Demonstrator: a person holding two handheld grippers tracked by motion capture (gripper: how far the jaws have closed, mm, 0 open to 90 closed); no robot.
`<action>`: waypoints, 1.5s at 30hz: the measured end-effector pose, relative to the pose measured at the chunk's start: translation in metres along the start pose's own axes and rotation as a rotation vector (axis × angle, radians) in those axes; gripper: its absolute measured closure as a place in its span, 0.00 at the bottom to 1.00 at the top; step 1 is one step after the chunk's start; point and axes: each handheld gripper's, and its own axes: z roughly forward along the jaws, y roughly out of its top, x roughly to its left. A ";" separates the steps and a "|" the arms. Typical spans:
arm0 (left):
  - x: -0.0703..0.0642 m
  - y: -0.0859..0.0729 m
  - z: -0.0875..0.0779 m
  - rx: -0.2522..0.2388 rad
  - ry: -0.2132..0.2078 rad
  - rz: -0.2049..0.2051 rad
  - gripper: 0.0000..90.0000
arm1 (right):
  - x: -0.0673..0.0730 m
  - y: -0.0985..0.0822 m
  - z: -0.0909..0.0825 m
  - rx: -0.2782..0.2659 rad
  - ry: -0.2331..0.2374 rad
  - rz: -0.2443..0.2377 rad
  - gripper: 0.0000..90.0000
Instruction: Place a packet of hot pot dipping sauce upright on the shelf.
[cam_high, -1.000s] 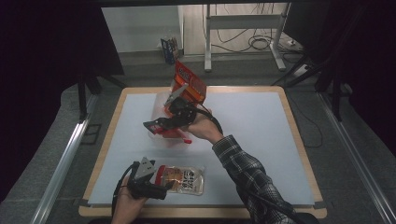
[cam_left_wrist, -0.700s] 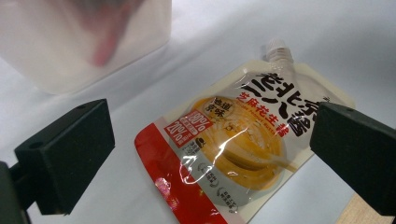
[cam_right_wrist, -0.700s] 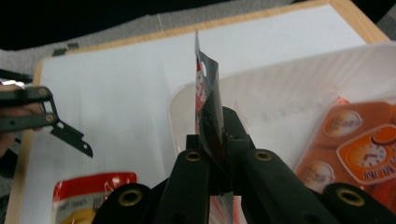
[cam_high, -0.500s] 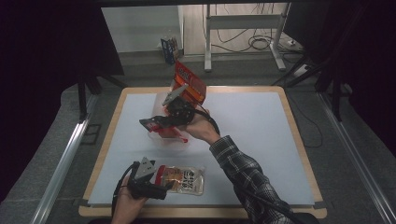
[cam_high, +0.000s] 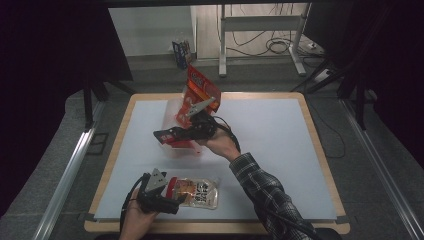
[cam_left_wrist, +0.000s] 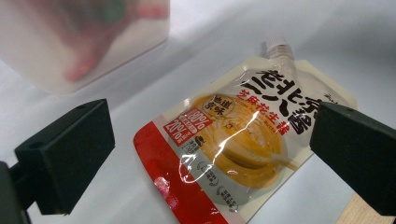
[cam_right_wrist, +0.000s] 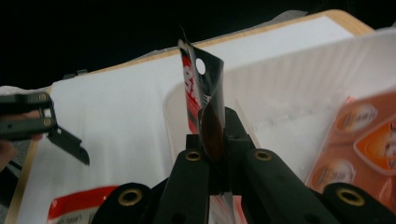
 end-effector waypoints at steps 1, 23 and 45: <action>0.000 0.000 0.000 0.000 0.000 0.000 0.00 | -0.001 -0.003 -0.001 0.002 0.005 0.008 0.98; 0.003 -0.001 0.001 0.036 0.013 -0.011 0.00 | 0.008 -0.024 -0.015 0.129 -0.182 -0.032 0.15; 0.007 0.000 -0.002 0.061 0.018 0.001 0.12 | 0.032 -0.089 -0.059 0.074 -0.217 0.077 0.00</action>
